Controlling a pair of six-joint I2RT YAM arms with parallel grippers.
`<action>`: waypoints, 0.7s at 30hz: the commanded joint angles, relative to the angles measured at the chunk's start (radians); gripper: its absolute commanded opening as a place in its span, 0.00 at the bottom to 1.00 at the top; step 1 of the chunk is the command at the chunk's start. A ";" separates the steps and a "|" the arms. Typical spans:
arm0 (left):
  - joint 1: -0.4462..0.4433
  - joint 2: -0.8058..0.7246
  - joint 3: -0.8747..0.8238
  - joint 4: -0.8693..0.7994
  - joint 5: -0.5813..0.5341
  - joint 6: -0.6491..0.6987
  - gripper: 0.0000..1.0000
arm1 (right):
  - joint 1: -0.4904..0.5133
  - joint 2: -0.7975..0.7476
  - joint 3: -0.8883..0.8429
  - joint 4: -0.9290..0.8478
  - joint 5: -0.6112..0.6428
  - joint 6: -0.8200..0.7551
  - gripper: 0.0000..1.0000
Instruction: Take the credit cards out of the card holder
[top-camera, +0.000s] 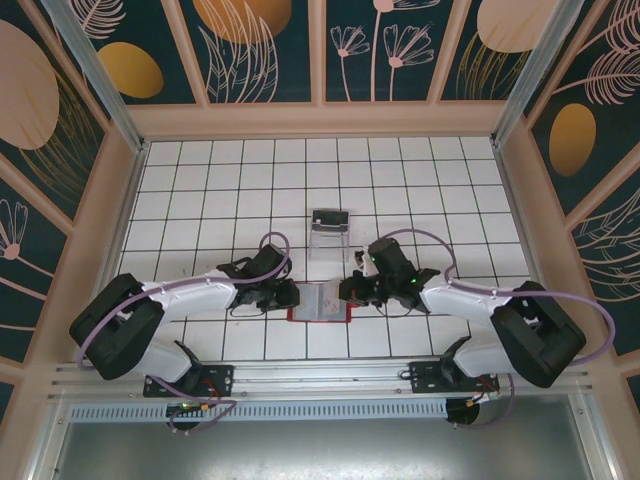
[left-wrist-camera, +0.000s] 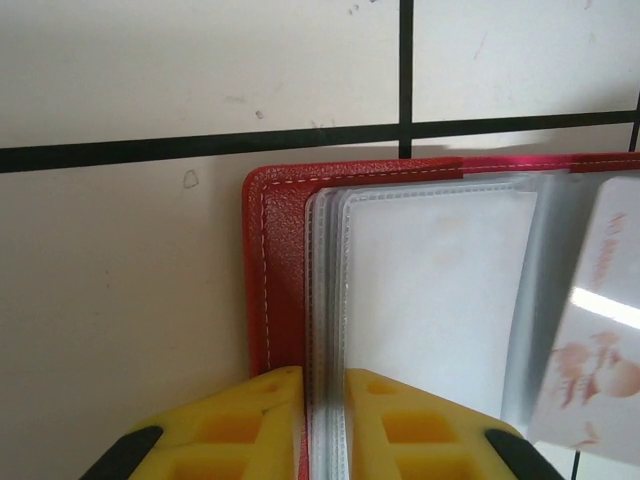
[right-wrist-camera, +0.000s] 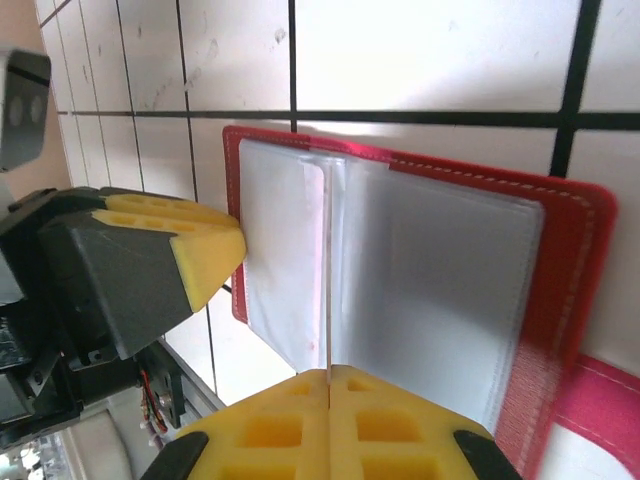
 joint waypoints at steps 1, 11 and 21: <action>-0.003 -0.024 -0.007 -0.047 -0.032 0.011 0.21 | -0.028 -0.050 0.058 -0.141 0.041 -0.099 0.03; -0.004 -0.078 0.018 -0.046 -0.048 0.040 0.24 | -0.059 -0.031 0.327 -0.407 0.137 -0.684 0.00; -0.002 -0.104 -0.006 -0.039 -0.077 0.066 0.26 | -0.058 0.185 0.702 -0.804 0.241 -1.345 0.00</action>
